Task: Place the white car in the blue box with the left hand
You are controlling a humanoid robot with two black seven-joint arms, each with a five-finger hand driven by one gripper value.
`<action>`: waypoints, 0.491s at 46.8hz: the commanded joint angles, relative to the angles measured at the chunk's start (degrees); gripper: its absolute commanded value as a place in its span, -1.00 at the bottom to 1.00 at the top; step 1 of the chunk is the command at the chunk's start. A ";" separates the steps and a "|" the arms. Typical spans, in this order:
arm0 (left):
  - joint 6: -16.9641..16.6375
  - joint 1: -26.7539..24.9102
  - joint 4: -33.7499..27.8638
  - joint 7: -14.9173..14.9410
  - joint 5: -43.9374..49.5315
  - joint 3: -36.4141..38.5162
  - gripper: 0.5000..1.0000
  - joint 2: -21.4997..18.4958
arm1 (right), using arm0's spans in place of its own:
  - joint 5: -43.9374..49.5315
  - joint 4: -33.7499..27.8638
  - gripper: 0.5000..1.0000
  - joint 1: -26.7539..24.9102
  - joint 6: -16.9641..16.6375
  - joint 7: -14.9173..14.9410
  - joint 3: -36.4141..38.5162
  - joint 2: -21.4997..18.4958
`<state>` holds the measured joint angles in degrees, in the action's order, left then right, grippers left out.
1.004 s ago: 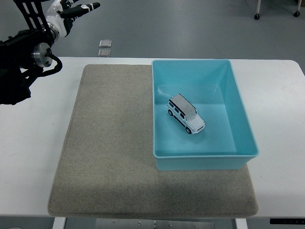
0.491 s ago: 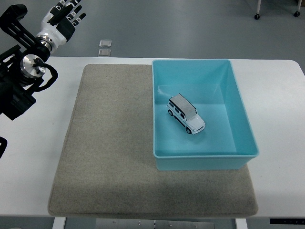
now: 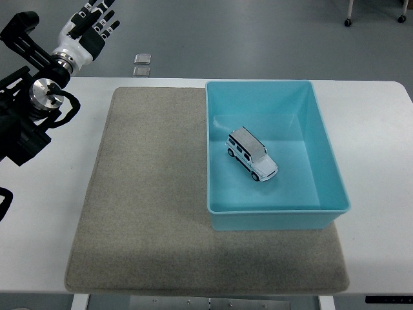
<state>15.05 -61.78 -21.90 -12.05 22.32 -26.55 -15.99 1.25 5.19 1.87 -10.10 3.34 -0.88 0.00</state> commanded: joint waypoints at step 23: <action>0.06 0.17 0.02 0.00 -0.08 0.18 0.99 0.00 | 0.07 0.52 0.74 0.06 -0.70 0.00 0.09 0.00</action>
<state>15.00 -61.71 -21.88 -12.04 22.32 -26.52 -15.99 1.38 5.19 1.89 -10.16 3.34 -0.90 0.00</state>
